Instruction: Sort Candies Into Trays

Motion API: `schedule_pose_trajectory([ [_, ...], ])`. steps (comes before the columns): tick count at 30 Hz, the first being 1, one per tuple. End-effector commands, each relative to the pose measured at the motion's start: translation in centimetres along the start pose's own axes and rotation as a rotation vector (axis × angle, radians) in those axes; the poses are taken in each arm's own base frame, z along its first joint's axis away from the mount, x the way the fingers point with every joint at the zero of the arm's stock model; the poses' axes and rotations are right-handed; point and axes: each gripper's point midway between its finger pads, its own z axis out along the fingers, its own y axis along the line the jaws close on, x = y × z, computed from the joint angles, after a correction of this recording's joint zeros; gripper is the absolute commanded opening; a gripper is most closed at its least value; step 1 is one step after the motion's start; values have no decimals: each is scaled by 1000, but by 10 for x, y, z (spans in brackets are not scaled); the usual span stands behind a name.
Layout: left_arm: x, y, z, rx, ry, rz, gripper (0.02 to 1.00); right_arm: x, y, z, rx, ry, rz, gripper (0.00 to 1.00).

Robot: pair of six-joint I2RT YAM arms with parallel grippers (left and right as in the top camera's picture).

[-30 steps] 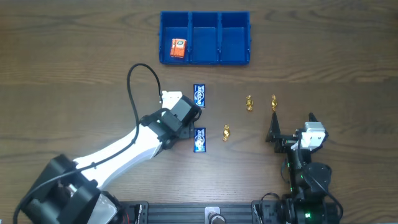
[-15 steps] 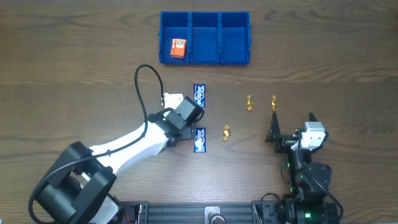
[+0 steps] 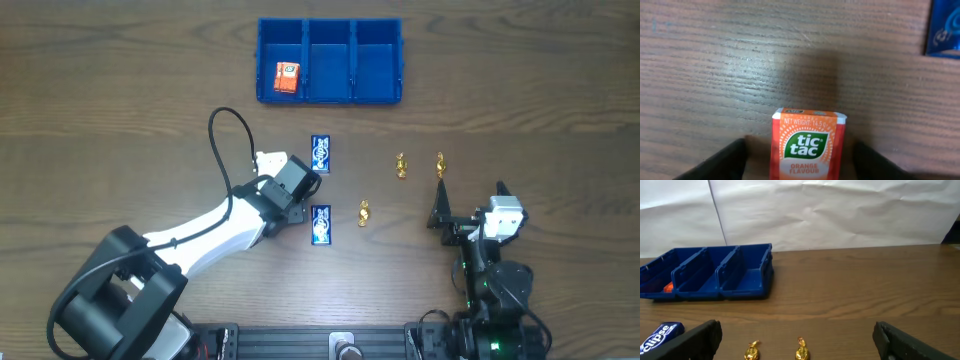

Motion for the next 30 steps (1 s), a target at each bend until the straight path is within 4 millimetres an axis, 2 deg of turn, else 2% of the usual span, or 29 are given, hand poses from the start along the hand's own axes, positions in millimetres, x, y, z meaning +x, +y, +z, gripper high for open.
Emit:
schedule_pose_trajectory([
  [1,5,3,4,-5,18,-16,450,1,0,0,1,0,-13,998],
  [3,5,2,4,-3,20,-15,384,1,0,0,1,0,-13,998],
  [8,5,2,4,-3,20,-23,323,1,0,0,1,0,-13,998],
  [12,3,1,4,3,14,-33,310,1,0,0,1,0,-13,996],
  [14,-4,-4,-1,21,-7,-38,308,1,0,0,1,0,-13,998],
  [16,-20,-10,-16,38,-54,-48,308,1,0,0,1,0,-13,998],
  [19,-69,-21,-63,64,-196,-48,308,1,0,0,1,0,-13,998],
  [22,-128,-26,-121,36,-371,-29,303,1,0,0,1,0,-13,998],
  [25,-189,-36,-170,41,-509,17,305,1,0,0,1,0,-13,998],
  [28,-241,-36,-194,31,-582,32,305,1,0,0,1,0,-13,998],
  [30,-267,-36,-194,33,-588,37,310,1,0,0,1,0,-13,998],
])
